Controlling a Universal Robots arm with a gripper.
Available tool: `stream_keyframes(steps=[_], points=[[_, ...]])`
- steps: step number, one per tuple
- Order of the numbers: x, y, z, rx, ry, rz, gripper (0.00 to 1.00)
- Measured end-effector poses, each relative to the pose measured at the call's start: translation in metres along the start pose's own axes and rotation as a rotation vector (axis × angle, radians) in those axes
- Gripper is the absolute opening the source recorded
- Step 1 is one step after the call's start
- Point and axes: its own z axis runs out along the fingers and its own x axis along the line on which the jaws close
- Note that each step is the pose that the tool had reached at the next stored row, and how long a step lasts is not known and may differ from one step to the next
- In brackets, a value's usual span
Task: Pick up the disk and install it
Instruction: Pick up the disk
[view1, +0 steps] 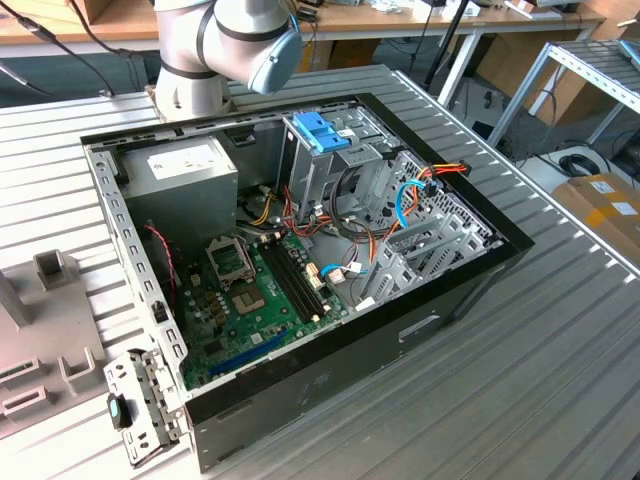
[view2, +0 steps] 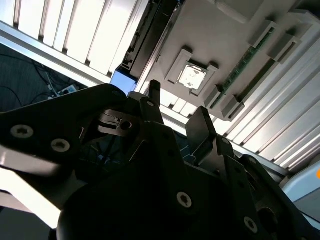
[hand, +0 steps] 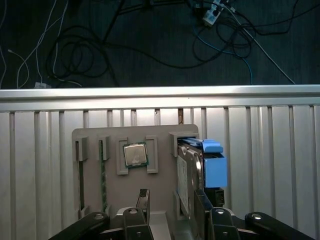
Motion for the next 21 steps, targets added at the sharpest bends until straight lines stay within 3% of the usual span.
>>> stream_keyframes(steps=[14, 17, 21], points=[[-0.0011, 0.0012, 0.0024, 0.0000, 0.0000, 0.000, 0.48], [-0.0032, 0.0016, 0.0031, 0.0000, 0.0000, 0.000, 0.48], [-0.0121, 0.0019, 0.0041, 0.0000, -0.0001, 0.000, 0.48]])
